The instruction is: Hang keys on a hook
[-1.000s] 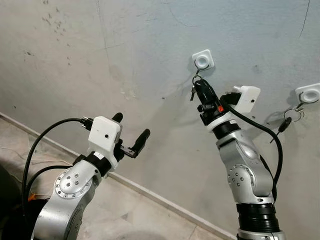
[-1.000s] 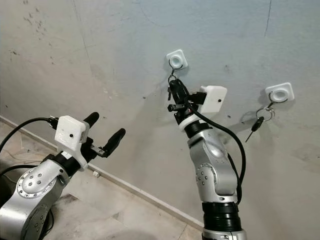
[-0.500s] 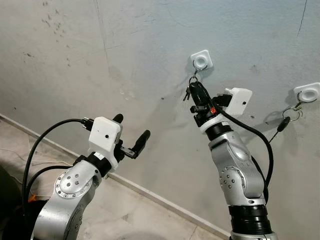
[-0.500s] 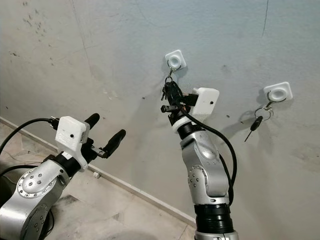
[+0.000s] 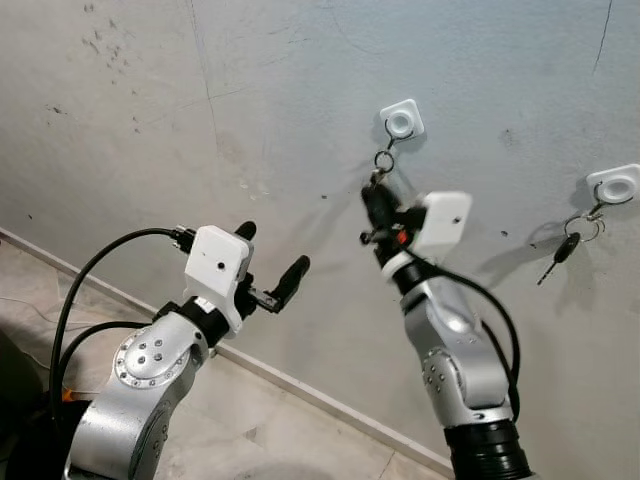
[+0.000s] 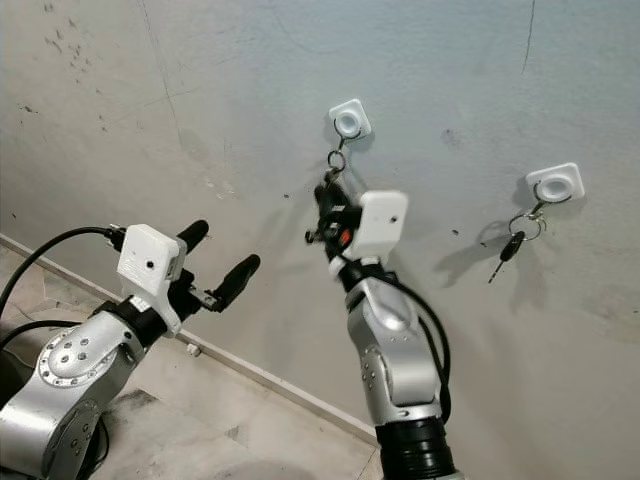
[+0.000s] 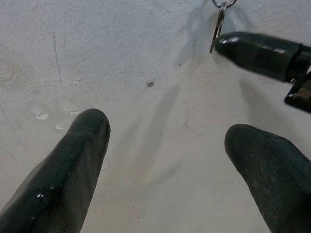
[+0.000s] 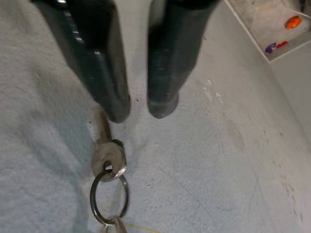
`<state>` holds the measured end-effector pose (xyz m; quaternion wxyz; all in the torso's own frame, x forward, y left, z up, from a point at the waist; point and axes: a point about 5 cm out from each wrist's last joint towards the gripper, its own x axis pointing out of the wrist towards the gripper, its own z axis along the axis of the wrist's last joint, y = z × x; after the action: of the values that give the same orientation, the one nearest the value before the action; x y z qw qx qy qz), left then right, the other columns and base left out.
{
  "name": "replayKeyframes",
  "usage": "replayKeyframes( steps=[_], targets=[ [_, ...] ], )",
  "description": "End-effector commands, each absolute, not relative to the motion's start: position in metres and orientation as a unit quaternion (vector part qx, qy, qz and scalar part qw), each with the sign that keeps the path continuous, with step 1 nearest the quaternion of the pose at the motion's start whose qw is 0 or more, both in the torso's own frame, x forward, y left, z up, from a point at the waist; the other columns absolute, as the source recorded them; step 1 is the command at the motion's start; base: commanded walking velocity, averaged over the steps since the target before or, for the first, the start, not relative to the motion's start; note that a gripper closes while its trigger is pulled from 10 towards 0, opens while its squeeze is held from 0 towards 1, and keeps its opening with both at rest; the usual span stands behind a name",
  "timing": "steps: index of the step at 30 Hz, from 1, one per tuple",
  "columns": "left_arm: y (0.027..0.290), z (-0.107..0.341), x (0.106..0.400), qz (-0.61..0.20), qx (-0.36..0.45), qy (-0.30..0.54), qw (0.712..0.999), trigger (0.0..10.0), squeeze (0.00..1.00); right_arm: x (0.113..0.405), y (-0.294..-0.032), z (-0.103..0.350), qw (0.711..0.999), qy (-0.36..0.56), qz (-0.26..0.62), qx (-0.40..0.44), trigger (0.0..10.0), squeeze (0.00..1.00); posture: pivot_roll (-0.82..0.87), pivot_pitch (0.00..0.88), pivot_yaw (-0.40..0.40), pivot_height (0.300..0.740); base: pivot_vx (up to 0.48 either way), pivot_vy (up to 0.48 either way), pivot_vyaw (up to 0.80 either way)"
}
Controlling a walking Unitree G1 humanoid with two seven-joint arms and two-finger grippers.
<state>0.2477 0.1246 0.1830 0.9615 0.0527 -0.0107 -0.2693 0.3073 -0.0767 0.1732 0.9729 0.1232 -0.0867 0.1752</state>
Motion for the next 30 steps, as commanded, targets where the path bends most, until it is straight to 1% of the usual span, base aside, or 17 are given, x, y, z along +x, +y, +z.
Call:
replayKeyframes(
  steps=[1,7,9,11,13,15,19,23,25,30],
  targets=[
    [0.123,0.187,0.247,-0.274,0.055,-0.016,0.96,10.0,0.0,0.307,-0.073,0.175,0.973,-0.091,0.177,0.115,10.0,1.0,0.31,0.024,-0.021,0.74,0.0,0.0,0.0],
    [0.124,0.187,0.248,-0.272,0.052,-0.014,0.961,10.0,0.0,0.307,-0.072,0.177,0.974,-0.101,0.174,0.104,10.0,1.0,0.32,0.024,-0.023,0.74,0.0,0.0,0.0],
    [0.124,0.187,0.247,-0.272,0.052,-0.014,0.961,10.0,0.0,0.307,-0.075,0.177,0.976,-0.104,0.165,0.094,10.0,1.0,0.32,0.022,-0.024,0.74,0.0,0.0,0.0],
    [0.124,0.186,0.248,-0.269,0.052,-0.015,0.962,10.0,0.0,0.303,-0.086,0.175,0.981,-0.109,0.147,0.06,10.0,1.0,0.31,0.02,-0.025,0.74,0.0,0.0,0.0],
    [0.123,0.185,0.248,-0.268,0.051,-0.014,0.962,10.0,0.0,0.3,-0.092,0.173,0.983,-0.106,0.139,0.051,10.0,1.0,0.31,0.017,-0.029,0.74,0.0,0.0,0.0],
    [0.121,0.184,0.249,-0.269,0.048,-0.014,0.962,10.0,0.0,0.292,-0.104,0.175,0.984,-0.106,0.138,0.035,10.0,1.0,0.3,0.016,-0.035,0.74,0.0,0.0,0.0],
    [0.119,0.181,0.25,-0.27,0.044,-0.013,0.962,10.0,0.0,0.282,-0.118,0.176,0.986,-0.105,0.13,0.019,10.0,1.0,0.27,0.011,-0.037,0.74,0.0,0.0,0.0],
    [0.118,0.178,0.251,-0.27,0.04,-0.01,0.962,10.0,0.0,0.275,-0.124,0.175,0.987,-0.103,0.125,0.014,10.0,1.0,0.26,0.006,-0.039,0.74,0.0,0.0,0.0],
    [0.121,0.171,0.25,-0.261,0.032,-0.001,0.965,10.0,0.0,0.264,-0.129,0.173,0.988,-0.093,0.121,0.015,10.0,1.0,0.25,0.005,-0.04,0.74,0.0,0.0,0.0],
    [0.124,0.162,0.249,-0.246,0.014,0.017,0.969,10.0,0.0,0.248,-0.131,0.165,0.989,-0.06,0.13,0.026,10.0,1.0,0.24,0.003,-0.049,0.74,0.0,0.0,0.0]
  ],
)
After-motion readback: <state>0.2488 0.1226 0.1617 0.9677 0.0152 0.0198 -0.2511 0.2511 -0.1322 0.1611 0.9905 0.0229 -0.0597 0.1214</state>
